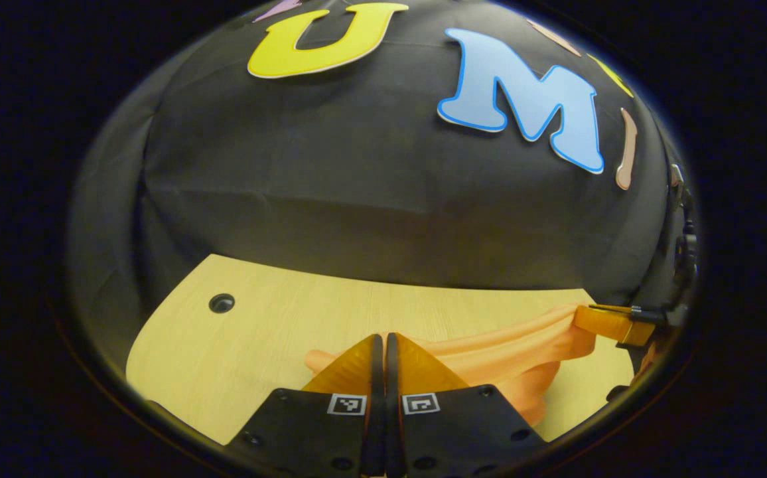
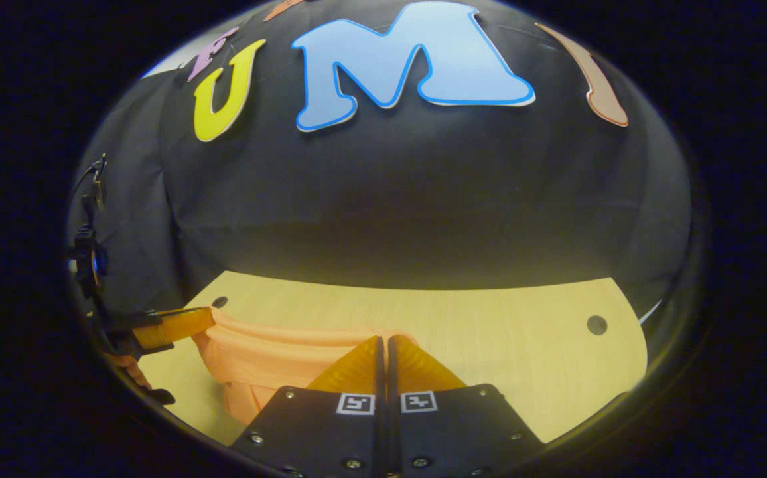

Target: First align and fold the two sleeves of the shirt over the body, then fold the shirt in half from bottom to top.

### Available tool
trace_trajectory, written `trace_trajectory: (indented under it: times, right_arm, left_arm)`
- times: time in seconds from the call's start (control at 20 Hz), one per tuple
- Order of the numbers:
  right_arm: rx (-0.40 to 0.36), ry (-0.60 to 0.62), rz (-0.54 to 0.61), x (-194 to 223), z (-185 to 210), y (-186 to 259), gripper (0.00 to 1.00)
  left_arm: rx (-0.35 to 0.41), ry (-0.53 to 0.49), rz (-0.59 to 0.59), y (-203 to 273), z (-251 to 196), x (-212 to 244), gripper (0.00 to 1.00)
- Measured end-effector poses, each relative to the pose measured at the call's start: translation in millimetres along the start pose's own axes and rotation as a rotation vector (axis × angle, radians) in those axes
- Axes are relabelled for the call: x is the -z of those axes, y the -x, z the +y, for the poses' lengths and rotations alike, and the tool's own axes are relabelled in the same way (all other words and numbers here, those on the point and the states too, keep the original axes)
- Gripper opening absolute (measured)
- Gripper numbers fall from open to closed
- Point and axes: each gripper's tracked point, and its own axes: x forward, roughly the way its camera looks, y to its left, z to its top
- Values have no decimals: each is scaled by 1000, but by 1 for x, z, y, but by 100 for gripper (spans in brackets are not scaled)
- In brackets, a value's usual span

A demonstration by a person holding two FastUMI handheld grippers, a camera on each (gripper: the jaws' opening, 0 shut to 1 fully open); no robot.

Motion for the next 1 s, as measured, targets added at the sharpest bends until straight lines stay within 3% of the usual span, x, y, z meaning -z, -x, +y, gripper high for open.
trace_trajectory:
  times: [0.55,1.0]
  right_arm:
    - [25,-21,-8,43,-30,-103,0]
    - [41,-10,87,80,-32,-133,0]
  left_arm:
    - [55,-43,-30,-116,18,29,6]
    - [34,2,24,-135,28,68,6]
